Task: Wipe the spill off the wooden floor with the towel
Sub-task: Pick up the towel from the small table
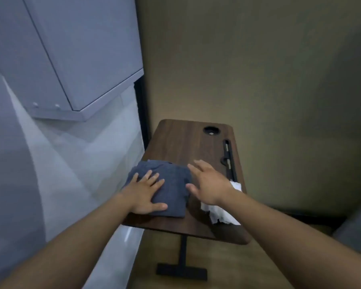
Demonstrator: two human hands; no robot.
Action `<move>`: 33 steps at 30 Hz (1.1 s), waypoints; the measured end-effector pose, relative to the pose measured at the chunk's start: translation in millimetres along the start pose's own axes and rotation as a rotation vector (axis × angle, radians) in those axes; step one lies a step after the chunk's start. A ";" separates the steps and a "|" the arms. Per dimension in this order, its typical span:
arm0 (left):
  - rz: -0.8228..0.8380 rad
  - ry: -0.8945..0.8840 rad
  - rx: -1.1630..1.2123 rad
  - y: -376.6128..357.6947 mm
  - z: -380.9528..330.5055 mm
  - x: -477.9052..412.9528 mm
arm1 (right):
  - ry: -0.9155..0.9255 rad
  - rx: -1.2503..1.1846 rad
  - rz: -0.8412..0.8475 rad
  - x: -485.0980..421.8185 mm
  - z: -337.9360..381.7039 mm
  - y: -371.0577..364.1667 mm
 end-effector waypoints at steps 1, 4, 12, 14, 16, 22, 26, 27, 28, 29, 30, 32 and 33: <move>0.027 0.000 0.051 -9.4 1.1 2.5 | -0.023 -0.019 0.045 -8.4 1.1 -15.1; -0.062 0.012 0.090 -21.8 1.3 -0.9 | -0.131 -0.061 0.146 -23.1 -1.1 -51.5; -0.068 -0.032 0.044 -34.2 2.7 -7.9 | -0.450 -0.431 -0.126 -44.0 -6.9 -58.0; -0.096 -0.038 0.066 -33.9 2.5 -9.0 | -0.603 -0.679 -0.240 -39.8 -11.5 -62.5; -0.122 -0.043 0.089 -32.2 1.2 -9.2 | -0.711 -0.898 -0.289 -39.5 -8.3 -72.1; -0.180 -0.046 0.260 -8.6 4.0 -6.0 | -0.544 -1.072 -0.375 -58.7 4.3 -46.2; -0.413 -0.143 0.550 70.3 -7.0 -2.4 | -0.425 -1.094 -0.588 -39.7 -11.8 24.6; -0.482 -0.181 0.591 95.2 -16.8 -1.4 | -0.427 -1.086 -0.654 -25.9 -21.7 45.3; -0.546 -0.221 0.613 119.8 -31.2 0.0 | -0.436 -1.081 -0.726 -7.3 -32.3 66.8; -0.602 -0.267 0.627 143.5 -50.0 2.6 | -0.449 -1.069 -0.806 15.4 -44.0 88.8; -0.647 -0.319 0.645 166.0 -72.5 7.2 | -0.462 -1.052 -0.885 41.8 -55.2 110.0; -0.695 -0.449 0.684 201.0 -128.9 20.3 | -0.494 -1.032 -1.011 104.2 -75.2 143.7; -0.688 -0.521 0.698 212.6 -161.8 27.6 | -0.515 -1.017 -1.061 139.5 -84.2 155.7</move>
Point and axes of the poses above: each hand's wrist, its own x-axis away from the middle knuckle, its own y-axis out of the back of the hand, z = x × y, the point moved 9 cm from there along -x, towards the middle knuckle, and after that the axes turned 11 degrees about y, right-handed, at the moved point
